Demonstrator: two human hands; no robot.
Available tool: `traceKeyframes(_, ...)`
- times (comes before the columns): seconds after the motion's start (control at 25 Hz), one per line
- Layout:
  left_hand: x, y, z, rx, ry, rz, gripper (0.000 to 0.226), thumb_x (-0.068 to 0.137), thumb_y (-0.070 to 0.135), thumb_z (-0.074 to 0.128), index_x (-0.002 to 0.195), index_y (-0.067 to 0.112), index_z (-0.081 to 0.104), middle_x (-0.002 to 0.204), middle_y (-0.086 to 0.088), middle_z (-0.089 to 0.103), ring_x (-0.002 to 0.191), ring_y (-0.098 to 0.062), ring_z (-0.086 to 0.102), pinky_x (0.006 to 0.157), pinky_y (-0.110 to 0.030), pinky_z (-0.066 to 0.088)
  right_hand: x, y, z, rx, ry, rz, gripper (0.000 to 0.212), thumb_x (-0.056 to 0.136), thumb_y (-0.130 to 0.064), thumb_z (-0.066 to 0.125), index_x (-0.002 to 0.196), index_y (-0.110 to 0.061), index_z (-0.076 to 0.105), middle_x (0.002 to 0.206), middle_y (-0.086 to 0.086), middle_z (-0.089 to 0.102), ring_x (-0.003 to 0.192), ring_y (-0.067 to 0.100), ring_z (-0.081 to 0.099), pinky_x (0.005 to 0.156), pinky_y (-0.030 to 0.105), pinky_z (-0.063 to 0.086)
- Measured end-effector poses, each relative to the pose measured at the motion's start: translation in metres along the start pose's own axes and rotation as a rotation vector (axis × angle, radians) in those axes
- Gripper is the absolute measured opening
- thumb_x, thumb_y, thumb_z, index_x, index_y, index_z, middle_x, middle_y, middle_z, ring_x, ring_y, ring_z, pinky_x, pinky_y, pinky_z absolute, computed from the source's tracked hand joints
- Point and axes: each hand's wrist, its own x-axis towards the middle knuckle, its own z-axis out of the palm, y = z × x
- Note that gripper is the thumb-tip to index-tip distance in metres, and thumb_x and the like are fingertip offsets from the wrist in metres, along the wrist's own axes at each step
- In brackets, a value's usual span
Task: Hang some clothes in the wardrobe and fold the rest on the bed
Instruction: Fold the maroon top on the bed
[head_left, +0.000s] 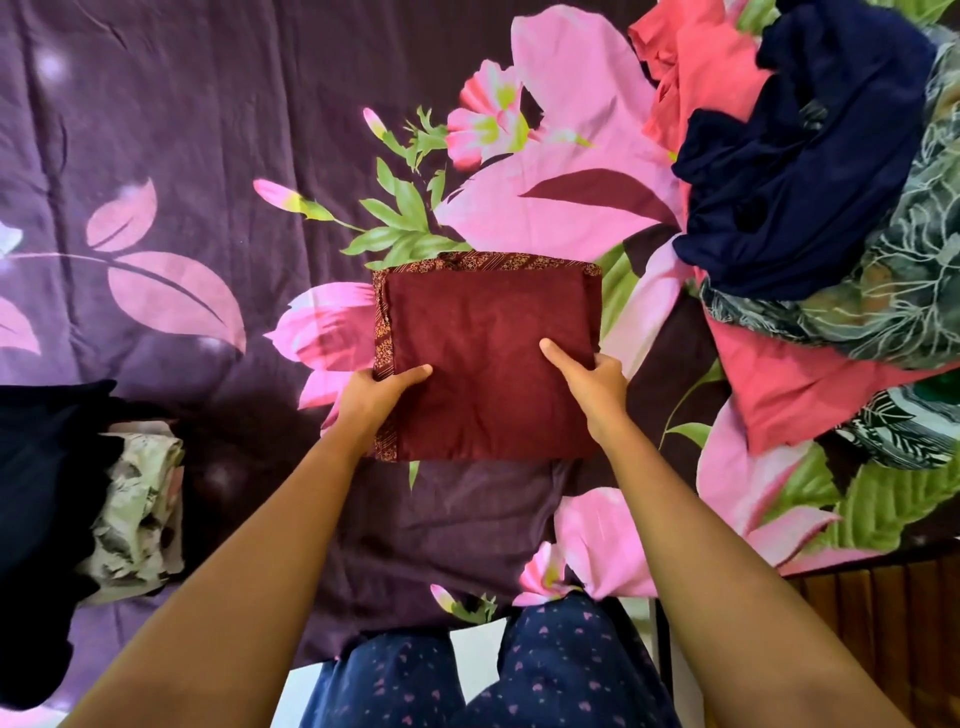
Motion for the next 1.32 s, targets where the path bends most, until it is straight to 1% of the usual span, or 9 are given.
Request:
traceKeyframes(0.12, -0.002, 0.002, -0.003, -0.099, -0.072, -0.063, 0.038, 0.068, 0.025, 0.08, 0.101, 0.01, 0.067, 0.088, -0.003, 0.07, 0.078, -0.019, 0.066, 0.072, -0.029, 0.054, -0.006, -0.005, -0.002, 0.049, -0.158, -0.001, 0.073, 0.061, -0.045, 0.084, 0.123, -0.016, 0.058, 0.115, -0.003, 0.064, 0.105, 0.017, 0.062, 0.095, 0.035, 0.05)
traceKeyframes(0.24, -0.01, 0.005, 0.0, -0.074, -0.066, 0.007, 0.044, 0.069, 0.025, 0.078, 0.108, 0.011, 0.062, 0.099, -0.003, 0.068, 0.09, -0.022, 0.064, 0.085, -0.033, 0.051, -0.02, -0.014, 0.001, 0.03, -0.26, -0.089, 0.069, 0.07, -0.026, 0.082, 0.13, -0.022, 0.047, 0.119, -0.003, 0.06, 0.108, 0.018, 0.06, 0.098, 0.036, 0.047)
traceKeyframes(0.36, -0.029, 0.008, -0.008, -0.065, -0.063, 0.115, 0.071, 0.057, 0.033, 0.077, 0.122, 0.017, 0.054, 0.111, -0.001, 0.065, 0.101, -0.024, 0.062, 0.096, -0.043, 0.048, -0.046, -0.027, 0.006, 0.02, -0.265, -0.217, 0.07, 0.074, -0.012, 0.076, 0.134, -0.022, 0.042, 0.118, -0.003, 0.058, 0.108, 0.018, 0.058, 0.1, 0.037, 0.046)
traceKeyframes(0.44, -0.035, 0.013, -0.011, -0.021, -0.031, 0.19, 0.066, 0.068, 0.028, 0.077, 0.126, 0.018, 0.049, 0.112, 0.001, 0.062, 0.105, -0.024, 0.059, 0.098, -0.042, 0.046, -0.055, -0.037, 0.006, 0.046, -0.266, -0.23, 0.071, 0.078, -0.006, 0.073, 0.138, -0.018, 0.038, 0.119, -0.003, 0.055, 0.106, 0.016, 0.057, 0.098, 0.032, 0.046)
traceKeyframes(0.6, -0.062, 0.019, -0.063, 0.004, 0.075, 0.264, 0.061, 0.077, 0.029, 0.074, 0.13, 0.017, 0.047, 0.118, -0.003, 0.059, 0.11, -0.024, 0.055, 0.099, -0.037, 0.042, -0.103, -0.069, 0.015, 0.08, -0.31, -0.31, 0.058, 0.079, -0.004, 0.072, 0.128, -0.021, 0.046, 0.117, -0.003, 0.058, 0.101, 0.014, 0.058, 0.089, 0.027, 0.046)
traceKeyframes(0.84, -0.088, 0.027, -0.162, -0.046, 0.201, 0.361, 0.058, 0.076, 0.034, 0.075, 0.125, 0.015, 0.05, 0.118, -0.011, 0.062, 0.112, -0.029, 0.057, 0.098, -0.04, 0.044, -0.17, -0.12, 0.067, 0.047, -0.377, -0.445, 0.064, 0.077, -0.004, 0.074, 0.132, -0.02, 0.044, 0.119, -0.003, 0.06, 0.106, 0.016, 0.06, 0.098, 0.039, 0.049)
traceKeyframes(1.0, -0.095, 0.027, -0.228, -0.124, 0.255, 0.384, 0.055, 0.078, 0.028, 0.074, 0.125, 0.015, 0.049, 0.113, -0.006, 0.062, 0.107, -0.026, 0.06, 0.095, -0.036, 0.047, -0.198, -0.143, 0.119, -0.055, -0.362, -0.554, 0.052, 0.072, -0.014, 0.079, 0.116, -0.02, 0.053, 0.113, -0.004, 0.063, 0.106, 0.019, 0.061, 0.1, 0.044, 0.046)
traceKeyframes(1.12, -0.091, 0.025, -0.276, -0.155, 0.306, 0.38, 0.057, 0.081, 0.024, 0.072, 0.13, 0.012, 0.047, 0.124, -0.008, 0.058, 0.111, -0.026, 0.057, 0.094, -0.032, 0.043, -0.218, -0.162, 0.164, -0.088, -0.405, -0.556, 0.075, 0.074, -0.017, 0.078, 0.138, -0.007, 0.041, 0.135, 0.007, 0.05, 0.122, 0.022, 0.05, 0.107, 0.039, 0.039)
traceKeyframes(1.32, -0.063, 0.031, -0.338, -0.154, 0.313, 0.411, 0.061, 0.079, 0.024, 0.074, 0.132, 0.014, 0.045, 0.13, -0.01, 0.056, 0.113, -0.026, 0.057, 0.099, -0.038, 0.044, -0.241, -0.189, 0.227, -0.132, -0.428, -0.576, 0.068, 0.083, 0.003, 0.066, 0.143, -0.002, 0.032, 0.143, 0.017, 0.04, 0.128, 0.028, 0.044, 0.109, 0.039, 0.035)
